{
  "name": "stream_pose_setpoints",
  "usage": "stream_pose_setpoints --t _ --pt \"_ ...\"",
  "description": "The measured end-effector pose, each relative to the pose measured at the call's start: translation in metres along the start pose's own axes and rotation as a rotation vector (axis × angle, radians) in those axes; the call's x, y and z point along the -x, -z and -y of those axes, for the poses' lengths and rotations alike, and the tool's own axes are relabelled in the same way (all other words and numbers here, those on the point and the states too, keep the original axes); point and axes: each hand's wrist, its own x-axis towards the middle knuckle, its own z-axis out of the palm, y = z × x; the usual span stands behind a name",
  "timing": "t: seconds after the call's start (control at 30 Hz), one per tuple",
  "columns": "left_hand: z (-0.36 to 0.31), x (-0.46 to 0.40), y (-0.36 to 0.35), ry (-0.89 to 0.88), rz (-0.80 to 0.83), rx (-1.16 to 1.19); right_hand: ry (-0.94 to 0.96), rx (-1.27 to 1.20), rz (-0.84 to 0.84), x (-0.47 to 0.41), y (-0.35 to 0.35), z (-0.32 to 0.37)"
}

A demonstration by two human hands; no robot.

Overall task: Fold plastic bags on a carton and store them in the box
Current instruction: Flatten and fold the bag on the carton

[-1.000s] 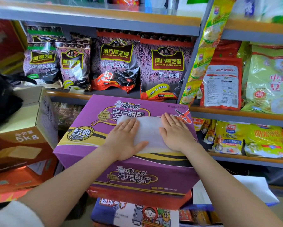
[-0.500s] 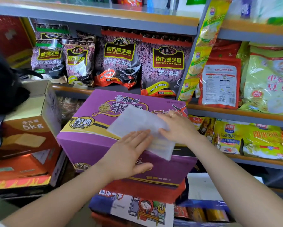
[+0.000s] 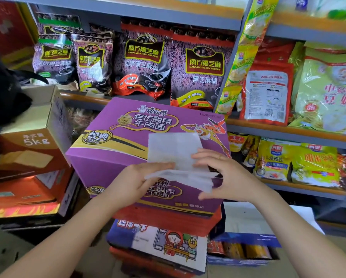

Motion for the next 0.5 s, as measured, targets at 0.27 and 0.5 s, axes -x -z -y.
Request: stream_pose_setpoints --t 0.27,0.5 --pt "0.005 -0.018 0.014 0.083 -0.135 -0.109 -0.324 -0.243 -0.274 -0.03 -0.012 0.015" --pt "0.007 -0.064 0.013 0.389 -0.104 -0.273 -0.5 -0.083 -0.52 -0.053 -0.017 0.01"
